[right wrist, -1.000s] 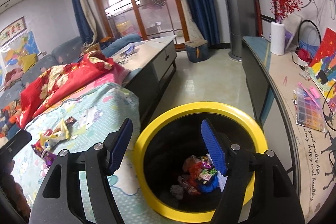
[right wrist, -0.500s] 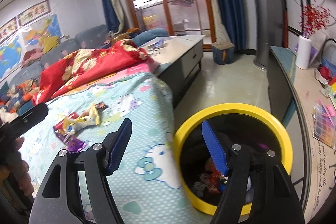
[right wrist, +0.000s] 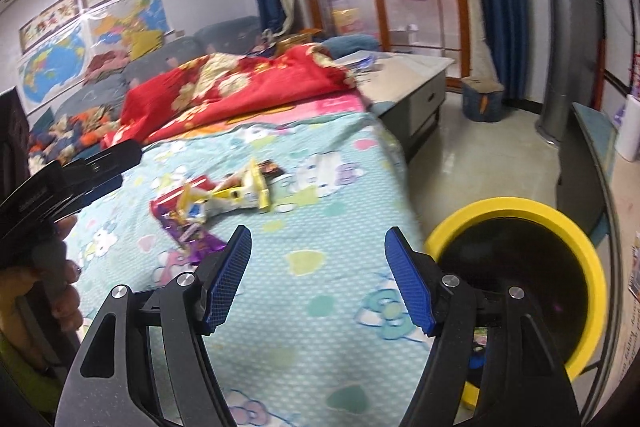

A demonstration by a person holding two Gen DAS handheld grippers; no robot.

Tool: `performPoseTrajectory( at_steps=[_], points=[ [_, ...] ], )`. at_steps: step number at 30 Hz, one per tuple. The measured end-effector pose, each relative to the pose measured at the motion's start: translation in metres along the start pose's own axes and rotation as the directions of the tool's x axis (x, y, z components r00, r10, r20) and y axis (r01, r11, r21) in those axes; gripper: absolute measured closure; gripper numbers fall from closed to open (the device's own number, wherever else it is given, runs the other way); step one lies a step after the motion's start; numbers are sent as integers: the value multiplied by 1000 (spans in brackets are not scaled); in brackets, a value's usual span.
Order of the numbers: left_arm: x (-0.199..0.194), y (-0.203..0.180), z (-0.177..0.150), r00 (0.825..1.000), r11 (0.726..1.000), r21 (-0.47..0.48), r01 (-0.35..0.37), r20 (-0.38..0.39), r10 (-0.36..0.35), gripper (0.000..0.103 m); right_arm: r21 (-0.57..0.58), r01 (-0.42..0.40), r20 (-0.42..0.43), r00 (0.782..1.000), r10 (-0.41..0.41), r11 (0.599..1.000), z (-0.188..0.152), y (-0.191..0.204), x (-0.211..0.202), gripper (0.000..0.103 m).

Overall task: Collect trash
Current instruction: 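Move both tools back to the wrappers beside the red can, then grasp the purple wrapper with right tool while left grasps the yellow wrapper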

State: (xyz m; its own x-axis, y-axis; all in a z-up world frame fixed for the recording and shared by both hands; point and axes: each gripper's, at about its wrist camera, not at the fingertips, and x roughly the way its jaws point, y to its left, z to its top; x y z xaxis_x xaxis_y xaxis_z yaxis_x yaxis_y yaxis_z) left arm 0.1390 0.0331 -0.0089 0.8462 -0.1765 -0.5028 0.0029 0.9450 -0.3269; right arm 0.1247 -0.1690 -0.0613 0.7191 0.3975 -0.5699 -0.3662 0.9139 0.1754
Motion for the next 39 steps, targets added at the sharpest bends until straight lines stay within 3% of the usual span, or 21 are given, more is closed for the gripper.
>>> performPoseTrajectory(
  at_steps=[6, 15, 26, 31, 39],
  points=[
    [1, 22, 4, 1000, 999, -43, -20, -13, 20, 11, -47, -76, -53, 996, 73, 996, 1, 27, 18, 36],
    [10, 46, 10, 998, 997, -67, -26, -64, 22, 12, -126, -194, -171, 970, 171, 973, -2, 62, 62, 36],
    [49, 58, 8, 977, 994, -106, 38, -206, -59, 32, -180, -244, -250, 948, 196, 953, -7, 83, 106, 37],
    [67, 56, 6, 962, 990, -124, 61, -259, -92, 39, -158, -266, -279, 936, 215, 951, -7, 82, 118, 57],
    [87, 49, 1, 944, 988, -133, 80, -308, -118, 42, -160, -281, -273, 934, 232, 946, -12, 76, 107, 62]
  ],
)
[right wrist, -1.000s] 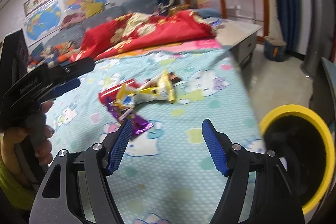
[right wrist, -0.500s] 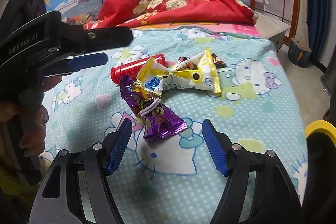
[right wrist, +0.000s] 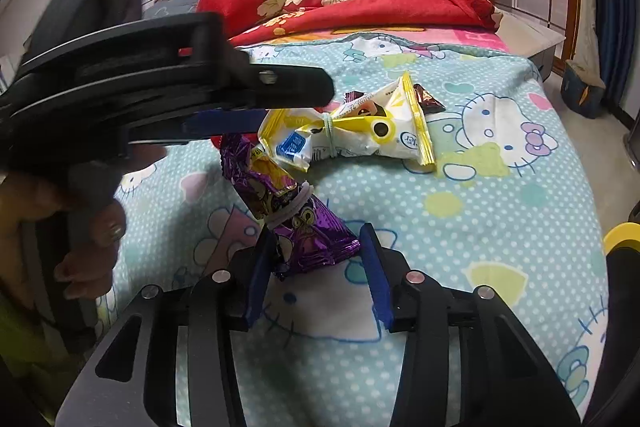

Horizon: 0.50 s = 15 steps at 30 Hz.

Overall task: Collect trash
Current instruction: 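Grasp the purple wrapper with right tool while left grasps the yellow wrapper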

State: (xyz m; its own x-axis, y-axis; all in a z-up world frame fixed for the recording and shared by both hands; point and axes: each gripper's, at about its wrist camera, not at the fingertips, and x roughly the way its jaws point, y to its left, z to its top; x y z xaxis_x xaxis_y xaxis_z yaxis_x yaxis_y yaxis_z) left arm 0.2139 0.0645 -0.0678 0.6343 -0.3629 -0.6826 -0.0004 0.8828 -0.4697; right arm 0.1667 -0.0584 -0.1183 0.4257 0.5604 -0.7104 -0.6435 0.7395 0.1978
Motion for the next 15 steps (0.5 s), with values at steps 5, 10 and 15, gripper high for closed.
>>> performPoseTrajectory(
  at_steps=[5, 10, 15],
  points=[
    [9, 1, 0, 1000, 1000, -12, -6, -14, 6, 53, 13, 3, 2, 1000, -3, 1000, -9, -2, -10, 64],
    [17, 2, -2, 999, 1000, -11, -23, -26, 22, 67, 43, 9, 6, 1000, -9, 999, -16, -9, -22, 65],
    [15, 0, -8, 999, 999, 4, -32, -15, 32, 75, 84, 33, 22, 999, -35, 996, -21, -19, -33, 66]
  ],
)
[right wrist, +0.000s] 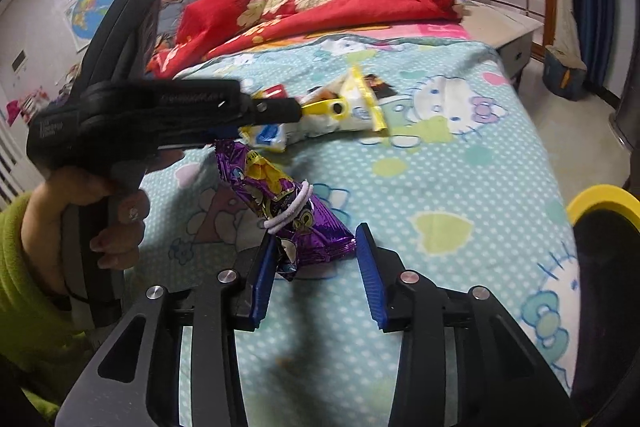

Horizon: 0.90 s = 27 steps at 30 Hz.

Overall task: Collect trash
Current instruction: 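Grasp the purple wrapper with right tool while left grasps the yellow wrapper, then carry the purple and yellow wrappers with both tools over the yellow bin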

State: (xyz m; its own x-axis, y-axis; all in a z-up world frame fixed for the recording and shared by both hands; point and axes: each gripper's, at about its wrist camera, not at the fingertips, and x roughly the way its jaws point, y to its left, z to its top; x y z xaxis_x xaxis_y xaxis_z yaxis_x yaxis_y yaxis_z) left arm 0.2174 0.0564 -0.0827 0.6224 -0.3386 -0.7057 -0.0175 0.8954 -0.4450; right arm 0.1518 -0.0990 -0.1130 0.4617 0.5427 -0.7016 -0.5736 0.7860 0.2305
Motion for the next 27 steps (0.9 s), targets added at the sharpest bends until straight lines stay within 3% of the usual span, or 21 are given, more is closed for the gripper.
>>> performPoseTrajectory(
  at_steps=[6, 27],
  points=[
    [-9, -6, -8, 999, 1000, 22, -22, 25, 21, 79, 47, 20, 28, 999, -21, 999, 2, -17, -14, 67],
    [-56, -53, -18, 991, 993, 110, 52, 120, -65, 79, 130, 92, 144, 983, -111, 987, 10, -52, -71, 67]
  ],
)
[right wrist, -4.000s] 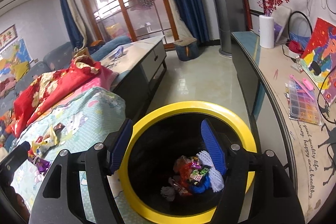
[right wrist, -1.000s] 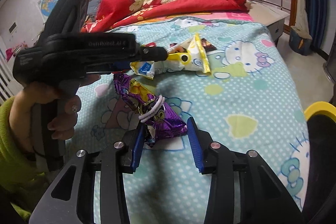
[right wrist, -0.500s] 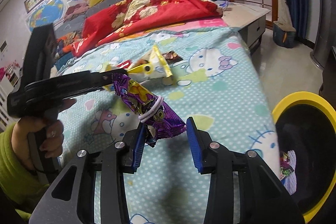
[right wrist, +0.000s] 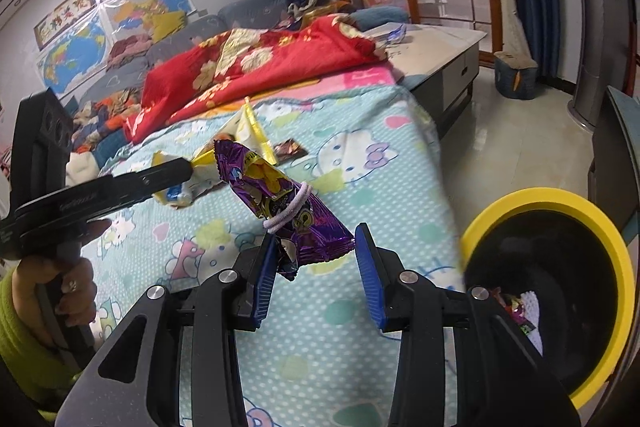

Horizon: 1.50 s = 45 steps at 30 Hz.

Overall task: Collect trash
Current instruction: 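Carry the purple and yellow wrappers with both tools over the yellow bin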

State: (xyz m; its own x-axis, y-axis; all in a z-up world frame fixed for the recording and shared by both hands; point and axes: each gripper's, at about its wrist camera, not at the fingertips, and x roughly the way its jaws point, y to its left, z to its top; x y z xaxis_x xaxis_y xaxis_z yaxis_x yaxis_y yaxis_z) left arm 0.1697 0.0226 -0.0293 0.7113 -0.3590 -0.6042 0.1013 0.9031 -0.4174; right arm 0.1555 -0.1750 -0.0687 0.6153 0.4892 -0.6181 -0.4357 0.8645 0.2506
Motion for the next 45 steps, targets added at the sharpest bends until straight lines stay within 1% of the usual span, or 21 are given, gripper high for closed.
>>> performPoseTrajectory(
  at_steps=[11, 20, 32, 39, 45],
  points=[
    [-5, -34, -1, 999, 997, 71, 37, 7, -38, 79, 49, 56, 57, 997, -59, 997, 5, -24, -28, 67],
    [-6, -60, -6, 998, 989, 133, 60, -1, -61, 79, 89, 113, 94, 988, -121, 990, 7, -44, -46, 67],
    [3, -93, -17, 995, 972, 214, 96, -35, -91, 79, 162, 169, 123, 974, -190, 972, 0, -78, -67, 67],
    [13, -113, -26, 992, 959, 258, 120, -67, -106, 79, 213, 220, 124, 960, -250, 952, -5, -100, -78, 67],
    [23, -129, -34, 988, 945, 294, 141, -95, -118, 79, 258, 247, 119, 951, -285, 934, -11, -117, -83, 67]
  ],
)
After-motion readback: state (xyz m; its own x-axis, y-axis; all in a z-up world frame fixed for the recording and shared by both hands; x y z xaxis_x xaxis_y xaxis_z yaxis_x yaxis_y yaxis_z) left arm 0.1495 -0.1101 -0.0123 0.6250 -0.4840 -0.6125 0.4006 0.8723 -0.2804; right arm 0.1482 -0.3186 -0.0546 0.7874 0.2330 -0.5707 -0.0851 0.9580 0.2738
